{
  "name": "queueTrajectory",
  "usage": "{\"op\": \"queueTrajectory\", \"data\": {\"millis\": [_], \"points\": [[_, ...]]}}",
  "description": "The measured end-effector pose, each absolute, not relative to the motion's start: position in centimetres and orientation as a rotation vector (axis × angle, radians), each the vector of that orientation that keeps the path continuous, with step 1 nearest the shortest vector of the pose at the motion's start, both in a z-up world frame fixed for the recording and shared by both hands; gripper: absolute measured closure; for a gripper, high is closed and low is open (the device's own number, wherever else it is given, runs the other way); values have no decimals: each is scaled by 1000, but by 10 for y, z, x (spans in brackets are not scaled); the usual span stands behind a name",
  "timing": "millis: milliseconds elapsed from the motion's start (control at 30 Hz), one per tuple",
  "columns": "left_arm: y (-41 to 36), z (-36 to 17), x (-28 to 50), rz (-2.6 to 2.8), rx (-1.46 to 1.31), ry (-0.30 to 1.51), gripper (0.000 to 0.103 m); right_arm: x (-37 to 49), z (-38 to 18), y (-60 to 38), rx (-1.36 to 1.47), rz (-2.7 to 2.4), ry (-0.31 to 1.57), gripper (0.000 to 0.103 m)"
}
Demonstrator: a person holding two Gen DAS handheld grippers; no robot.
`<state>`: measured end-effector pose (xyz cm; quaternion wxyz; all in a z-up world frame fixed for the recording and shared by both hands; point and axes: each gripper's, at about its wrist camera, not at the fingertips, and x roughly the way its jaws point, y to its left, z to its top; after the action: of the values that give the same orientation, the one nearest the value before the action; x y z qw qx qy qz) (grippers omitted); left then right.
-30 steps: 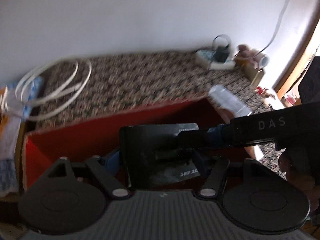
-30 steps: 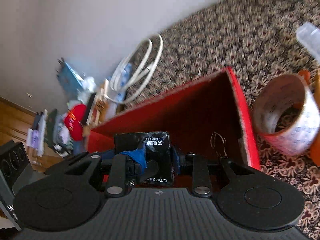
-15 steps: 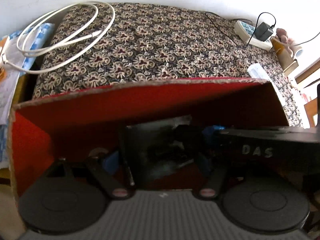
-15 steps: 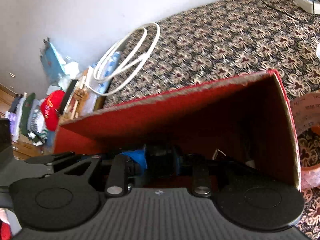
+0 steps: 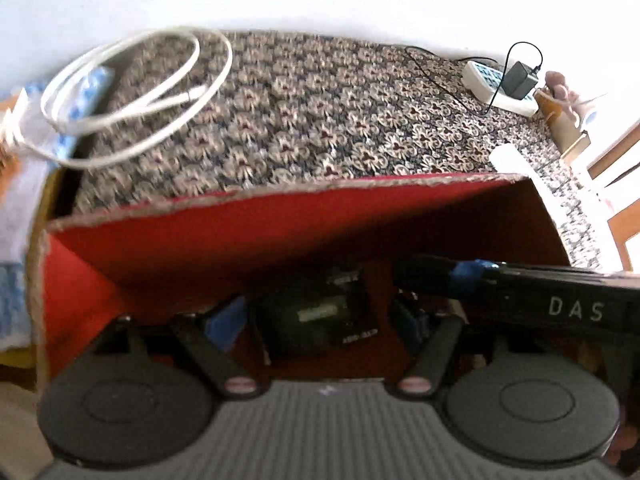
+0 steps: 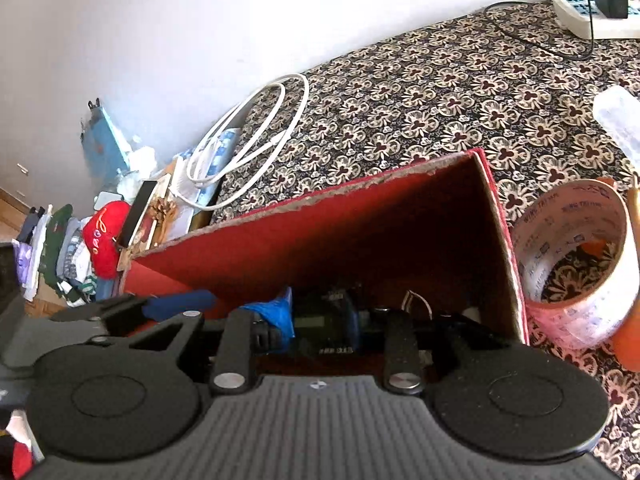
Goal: Organize rigid objects
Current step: 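Lift the card holder and lower it into the red box, opening the right gripper, then withdraw the right gripper up out of the box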
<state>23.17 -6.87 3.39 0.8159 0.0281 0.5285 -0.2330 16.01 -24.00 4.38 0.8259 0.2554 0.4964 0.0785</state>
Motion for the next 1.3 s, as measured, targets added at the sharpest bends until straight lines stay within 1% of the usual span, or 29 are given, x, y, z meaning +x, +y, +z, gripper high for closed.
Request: {"op": "queueTrajectory", "data": {"millis": [100,200,367,433,567,733,867,1033,1300], "points": [[-69,44,219,-502,137,1039,31,160,44,-233,499,161,1089,92],[-56,54,208,-488,189,964,30,164,39,-224,459,209,1175,92],[-23,74,191,-475,187,849,30,181,22,-191,331,276,1317,92],[-11,80,187,-466,162,832,30,190,14,-179,294,285,1371,92],[0,85,178,-426,166,813,30,207,1,-166,265,254,1408,92],[8,89,166,-391,176,791,30,207,10,-171,370,270,1291,92],[12,92,159,-358,184,783,29,196,20,-172,367,286,1228,92],[10,101,149,-324,176,770,27,173,45,-185,385,299,1074,92],[-19,110,135,-232,233,740,25,130,75,-211,466,354,887,91]]}}
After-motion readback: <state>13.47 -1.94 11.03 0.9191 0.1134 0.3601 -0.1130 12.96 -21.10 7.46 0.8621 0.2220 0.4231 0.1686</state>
